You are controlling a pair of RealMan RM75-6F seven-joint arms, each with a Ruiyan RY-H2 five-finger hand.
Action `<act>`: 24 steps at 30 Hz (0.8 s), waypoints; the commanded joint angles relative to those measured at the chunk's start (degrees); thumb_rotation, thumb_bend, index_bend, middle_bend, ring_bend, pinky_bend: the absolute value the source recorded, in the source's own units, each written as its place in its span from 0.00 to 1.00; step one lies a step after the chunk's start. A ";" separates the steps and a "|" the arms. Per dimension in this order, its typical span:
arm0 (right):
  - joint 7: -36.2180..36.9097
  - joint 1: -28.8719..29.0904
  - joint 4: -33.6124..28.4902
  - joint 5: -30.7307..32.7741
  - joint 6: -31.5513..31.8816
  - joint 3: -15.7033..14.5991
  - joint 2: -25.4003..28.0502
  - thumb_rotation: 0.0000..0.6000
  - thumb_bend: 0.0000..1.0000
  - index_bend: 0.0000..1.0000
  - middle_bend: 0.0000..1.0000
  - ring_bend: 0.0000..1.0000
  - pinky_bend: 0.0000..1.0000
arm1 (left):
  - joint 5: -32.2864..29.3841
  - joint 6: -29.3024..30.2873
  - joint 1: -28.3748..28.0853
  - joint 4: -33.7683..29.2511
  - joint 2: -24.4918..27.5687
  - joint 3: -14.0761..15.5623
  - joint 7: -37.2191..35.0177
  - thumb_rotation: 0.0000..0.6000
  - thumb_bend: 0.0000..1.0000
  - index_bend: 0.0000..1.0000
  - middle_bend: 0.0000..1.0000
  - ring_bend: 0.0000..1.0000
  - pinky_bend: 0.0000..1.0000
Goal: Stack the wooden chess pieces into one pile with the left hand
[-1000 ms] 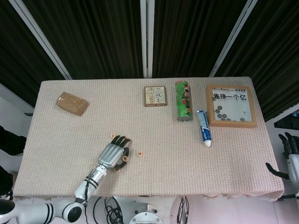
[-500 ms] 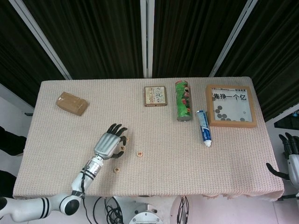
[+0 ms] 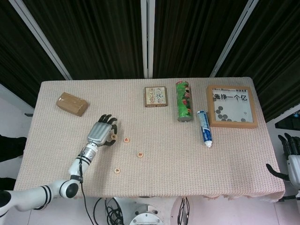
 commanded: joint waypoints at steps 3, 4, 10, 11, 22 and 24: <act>-0.16 0.06 -0.01 0.13 -0.10 0.03 0.00 0.83 0.17 0.00 0.00 0.00 0.00 | 1.11 -0.35 -0.29 1.32 -0.07 0.79 -1.48 1.00 0.26 0.51 0.15 0.00 0.00; -0.25 0.11 -0.02 0.28 -0.27 0.04 0.02 0.83 0.17 0.00 0.00 0.00 0.00 | 1.25 -0.44 -0.28 1.64 -0.16 0.89 -2.04 1.00 0.26 0.51 0.15 0.00 0.00; -0.65 0.26 -0.14 0.61 -0.71 0.02 -0.02 0.83 0.17 0.00 0.00 0.00 0.00 | 2.05 -0.81 -0.55 3.49 -0.96 1.49 -3.65 1.00 0.26 0.50 0.15 0.00 0.00; -0.58 0.27 -0.17 0.60 -0.72 0.03 -0.01 0.83 0.17 0.00 0.00 0.00 0.00 | 2.05 -1.05 -0.62 3.63 -0.97 1.54 -3.92 1.00 0.26 0.50 0.15 0.00 0.00; -0.33 0.47 -0.01 0.68 -1.08 0.06 0.08 0.83 0.16 0.00 0.00 0.00 0.00 | 1.83 -1.02 -0.86 5.12 -1.20 1.46 -5.05 1.00 0.26 0.50 0.15 0.00 0.00; -0.31 0.48 0.00 0.68 -1.14 0.03 0.09 0.83 0.16 0.00 0.00 0.00 0.00 | 1.81 -1.12 -0.95 5.13 -1.15 1.53 -4.97 1.00 0.26 0.49 0.15 0.00 0.00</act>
